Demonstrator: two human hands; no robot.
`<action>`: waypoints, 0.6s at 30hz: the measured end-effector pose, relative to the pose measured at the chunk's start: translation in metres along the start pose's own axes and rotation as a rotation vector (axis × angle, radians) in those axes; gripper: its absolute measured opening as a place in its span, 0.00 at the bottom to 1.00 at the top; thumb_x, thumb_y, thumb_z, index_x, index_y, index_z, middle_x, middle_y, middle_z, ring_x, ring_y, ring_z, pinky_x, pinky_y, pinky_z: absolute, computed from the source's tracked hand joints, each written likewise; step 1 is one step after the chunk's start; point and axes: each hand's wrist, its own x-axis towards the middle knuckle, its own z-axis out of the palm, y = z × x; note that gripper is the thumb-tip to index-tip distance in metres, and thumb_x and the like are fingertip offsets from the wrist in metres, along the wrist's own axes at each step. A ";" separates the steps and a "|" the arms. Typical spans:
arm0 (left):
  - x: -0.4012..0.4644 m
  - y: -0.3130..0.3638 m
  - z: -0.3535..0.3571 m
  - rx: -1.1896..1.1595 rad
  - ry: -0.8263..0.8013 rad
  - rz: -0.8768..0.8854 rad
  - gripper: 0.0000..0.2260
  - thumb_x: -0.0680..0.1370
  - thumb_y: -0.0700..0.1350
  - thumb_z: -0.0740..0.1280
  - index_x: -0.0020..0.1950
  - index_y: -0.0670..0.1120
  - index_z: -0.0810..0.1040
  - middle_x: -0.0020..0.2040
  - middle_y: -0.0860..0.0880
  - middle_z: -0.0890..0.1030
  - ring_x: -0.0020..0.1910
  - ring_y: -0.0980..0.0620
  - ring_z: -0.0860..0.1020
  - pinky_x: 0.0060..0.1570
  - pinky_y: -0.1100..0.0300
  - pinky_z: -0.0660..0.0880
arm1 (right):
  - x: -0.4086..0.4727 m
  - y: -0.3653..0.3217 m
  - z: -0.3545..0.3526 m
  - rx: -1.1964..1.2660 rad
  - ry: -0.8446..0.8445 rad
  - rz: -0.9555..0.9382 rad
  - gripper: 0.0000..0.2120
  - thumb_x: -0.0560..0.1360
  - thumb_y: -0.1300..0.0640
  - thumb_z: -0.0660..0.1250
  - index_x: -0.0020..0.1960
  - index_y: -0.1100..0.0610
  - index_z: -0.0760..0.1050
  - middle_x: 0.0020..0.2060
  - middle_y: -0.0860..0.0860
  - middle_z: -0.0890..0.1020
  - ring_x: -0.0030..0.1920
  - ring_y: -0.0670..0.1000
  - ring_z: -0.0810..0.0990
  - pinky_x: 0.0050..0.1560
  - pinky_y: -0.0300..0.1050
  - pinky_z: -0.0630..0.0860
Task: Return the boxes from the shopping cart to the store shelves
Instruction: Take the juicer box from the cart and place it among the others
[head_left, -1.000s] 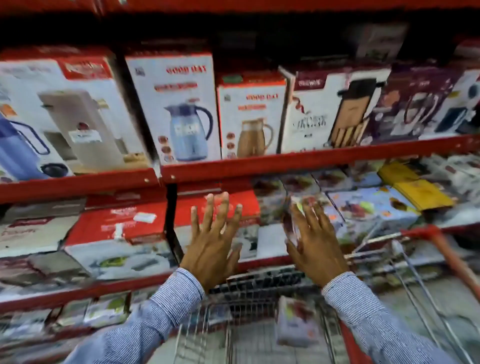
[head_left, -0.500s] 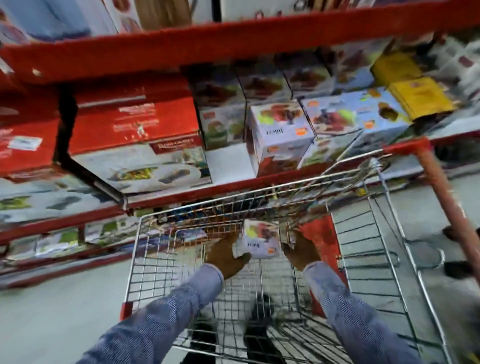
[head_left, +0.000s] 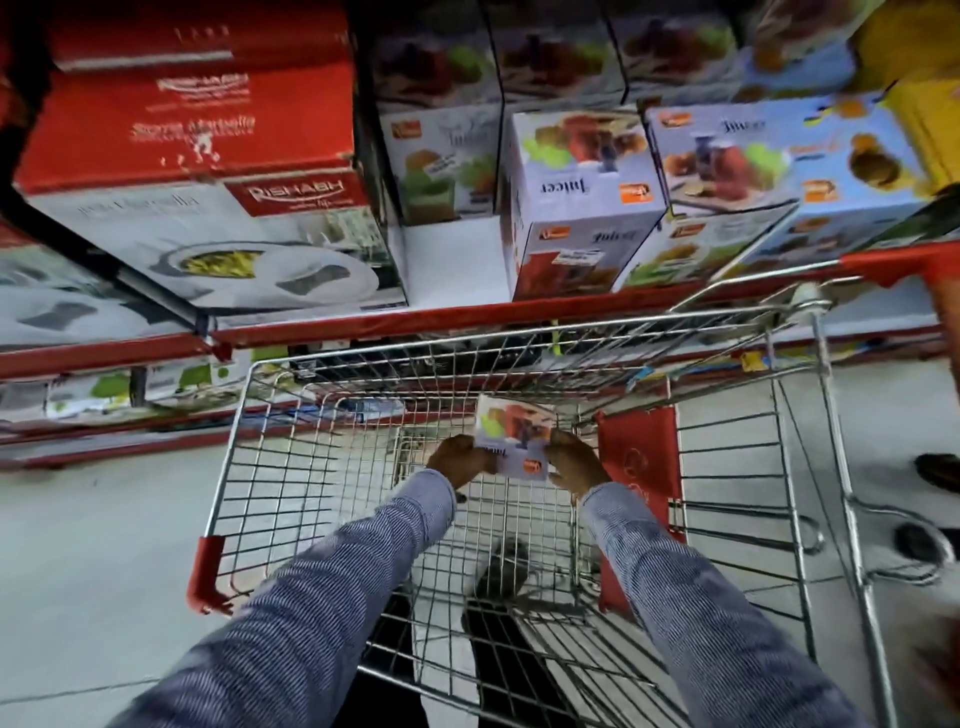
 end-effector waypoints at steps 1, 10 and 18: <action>-0.005 0.001 -0.001 -0.013 0.003 -0.008 0.14 0.69 0.40 0.69 0.54 0.46 0.80 0.56 0.43 0.78 0.57 0.41 0.75 0.53 0.43 0.80 | -0.002 -0.001 0.000 0.014 -0.009 -0.007 0.15 0.73 0.68 0.60 0.37 0.50 0.76 0.37 0.49 0.79 0.44 0.52 0.76 0.39 0.40 0.70; -0.070 0.003 -0.036 -0.242 0.106 0.073 0.10 0.57 0.49 0.72 0.36 0.50 0.80 0.55 0.41 0.82 0.53 0.40 0.80 0.54 0.44 0.80 | -0.040 -0.008 0.000 0.178 0.038 -0.214 0.15 0.69 0.55 0.67 0.55 0.49 0.80 0.57 0.55 0.83 0.51 0.53 0.82 0.43 0.50 0.79; -0.159 0.011 -0.079 -0.231 0.352 0.480 0.17 0.58 0.55 0.76 0.44 0.52 0.85 0.38 0.53 0.87 0.37 0.50 0.85 0.45 0.44 0.83 | -0.138 -0.081 0.016 0.186 0.254 -0.595 0.16 0.74 0.65 0.67 0.61 0.58 0.77 0.48 0.50 0.82 0.48 0.50 0.79 0.53 0.45 0.75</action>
